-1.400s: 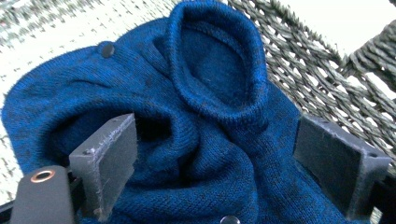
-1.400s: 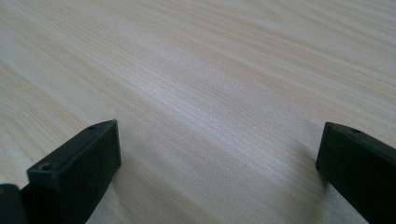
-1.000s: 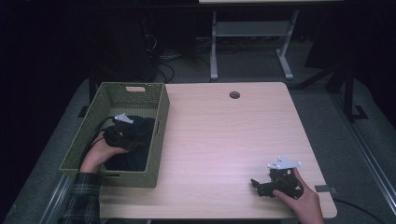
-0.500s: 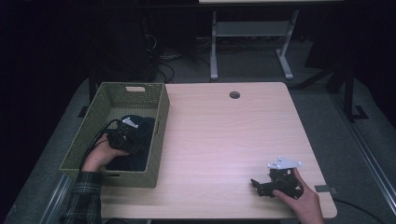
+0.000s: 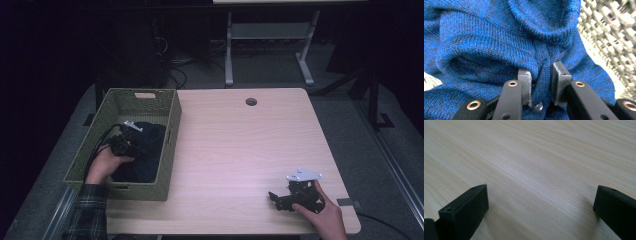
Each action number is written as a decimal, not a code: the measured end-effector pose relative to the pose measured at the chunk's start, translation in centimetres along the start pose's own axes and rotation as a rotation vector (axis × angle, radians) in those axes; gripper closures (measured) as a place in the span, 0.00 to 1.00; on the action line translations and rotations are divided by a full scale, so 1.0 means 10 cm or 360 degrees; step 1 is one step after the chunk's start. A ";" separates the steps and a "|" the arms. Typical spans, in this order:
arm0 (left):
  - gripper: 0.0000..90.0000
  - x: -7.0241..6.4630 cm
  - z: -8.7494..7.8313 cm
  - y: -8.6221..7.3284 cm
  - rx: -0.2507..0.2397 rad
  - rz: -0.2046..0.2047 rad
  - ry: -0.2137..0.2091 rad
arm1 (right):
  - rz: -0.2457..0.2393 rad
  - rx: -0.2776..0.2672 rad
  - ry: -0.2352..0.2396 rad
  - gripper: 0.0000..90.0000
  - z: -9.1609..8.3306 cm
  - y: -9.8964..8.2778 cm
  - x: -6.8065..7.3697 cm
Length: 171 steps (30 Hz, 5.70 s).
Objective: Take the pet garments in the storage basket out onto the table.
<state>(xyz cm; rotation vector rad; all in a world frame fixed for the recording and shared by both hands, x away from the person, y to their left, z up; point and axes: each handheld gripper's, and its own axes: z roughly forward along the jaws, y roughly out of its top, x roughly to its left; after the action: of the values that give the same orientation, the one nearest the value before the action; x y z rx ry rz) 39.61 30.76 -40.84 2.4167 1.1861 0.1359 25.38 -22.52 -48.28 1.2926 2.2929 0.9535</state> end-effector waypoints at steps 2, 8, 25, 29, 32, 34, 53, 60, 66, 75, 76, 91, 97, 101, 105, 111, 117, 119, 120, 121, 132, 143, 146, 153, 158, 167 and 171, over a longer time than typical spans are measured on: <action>0.80 0.02 -0.05 0.00 -0.0037 -0.0016 -0.0013 | 0.0001 0.0001 0.0000 0.00 0.00 0.00 0.00; 0.80 0.08 -0.26 -0.01 -0.0204 -0.0094 -0.0057 | -0.0001 -0.0002 -0.0001 0.00 0.00 0.00 0.00; 0.81 0.02 -0.81 0.01 -0.0616 -0.0143 -0.0110 | -0.0002 -0.0001 0.0000 0.00 0.00 0.00 0.00; 0.81 -0.03 -0.93 0.06 -0.0672 -0.0115 -0.0104 | 0.0001 0.0000 0.0000 0.00 0.00 0.00 0.00; 0.81 -0.07 -1.02 0.11 -0.0709 -0.0094 -0.0093 | -0.0004 0.0000 0.0000 0.00 0.00 0.00 0.00; 0.81 -0.10 -1.06 0.13 -0.0735 -0.0085 -0.0092 | -0.0004 0.0000 0.0000 0.00 0.00 0.00 0.00; 0.81 -0.31 -1.48 0.44 -0.0906 0.0037 -0.0157 | 0.0001 0.0003 0.0003 0.00 0.01 0.01 0.00; 0.81 -0.36 -1.58 0.66 -0.0935 0.0081 -0.0252 | 0.0001 0.0001 0.0002 0.00 0.01 0.01 0.00; 0.81 -0.55 -1.51 0.83 -0.0943 0.0154 -0.0307 | 0.0001 0.0000 0.0005 0.00 0.02 0.02 -0.01; 0.81 -0.83 -1.40 1.05 -0.0989 0.0241 -0.0411 | 0.0005 0.0002 0.0002 0.00 0.01 0.02 0.00; 0.81 -0.86 -1.38 1.08 -0.0986 0.0251 -0.0415 | 0.0004 0.0002 0.0002 0.00 0.01 0.02 0.00; 0.81 -1.22 -0.88 1.39 -0.0916 0.0316 -0.0455 | 0.0001 0.0000 0.0005 0.00 0.01 0.02 -0.01; 0.81 -1.33 -0.74 1.49 -0.0879 0.0351 -0.0449 | 0.0001 0.0000 0.0005 0.00 0.01 0.02 -0.01; 0.81 -1.43 -0.60 1.56 -0.0863 0.0365 -0.0467 | 0.0001 0.0001 0.0006 0.00 0.01 0.02 -0.01; 0.80 -1.54 -0.48 1.63 -0.0835 0.0401 -0.0459 | 0.0000 0.0001 0.0006 0.00 0.01 0.02 -0.01; 0.80 -1.69 -0.30 1.73 -0.0781 0.0431 -0.0476 | 0.0000 0.0001 0.0006 0.00 0.01 0.02 -0.01; 0.80 -1.81 -0.10 1.79 -0.0763 0.0430 -0.0504 | -0.0003 0.0000 0.0004 0.00 0.01 0.02 -0.01; 0.80 -1.85 -0.02 1.80 -0.0747 0.0439 -0.0514 | -0.0005 -0.0003 0.0004 0.00 0.02 0.02 -0.01; 0.80 -1.86 0.01 1.81 -0.0744 0.0442 -0.0516 | -0.0006 -0.0004 0.0005 0.00 0.02 0.02 -0.01; 0.80 -1.88 0.05 1.81 -0.0739 0.0440 -0.0521 | -0.0006 -0.0004 0.0005 0.00 0.02 0.02 -0.01; 0.80 -2.01 0.56 1.85 -0.0630 0.0453 -0.0537 | -0.0004 -0.0002 0.0006 0.00 0.02 0.02 -0.01; 0.77 -2.06 1.02 1.91 -0.0544 0.0411 -0.0538 | -0.0006 -0.0002 0.0004 0.00 0.01 0.02 -0.01; 0.74 -2.06 1.09 1.91 -0.0530 0.0420 -0.0530 | -0.0009 -0.0002 0.0004 0.00 0.02 0.02 -0.01; 0.51 -2.09 1.13 1.91 -0.0532 0.0468 -0.0514 | -0.0010 -0.0003 0.0004 0.00 0.02 0.02 -0.01; 0.36 -2.11 1.07 1.89 -0.0534 0.0529 -0.0520 | -0.0010 -0.0003 0.0004 0.00 0.02 0.02 -0.01; 0.15 -2.07 0.86 1.81 -0.0597 0.0566 -0.0464 | -0.0002 0.0000 0.0006 0.00 0.01 0.02 -0.01; 0.15 -2.05 0.79 1.77 -0.0629 0.0562 -0.0451 | -0.0001 0.0000 0.0006 0.00 0.01 0.02 -0.01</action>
<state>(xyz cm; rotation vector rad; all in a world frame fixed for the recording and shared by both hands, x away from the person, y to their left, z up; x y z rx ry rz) 41.80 2.74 -38.18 2.1769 0.5416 0.1167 25.60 -22.45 -48.28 1.2910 2.2960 0.9566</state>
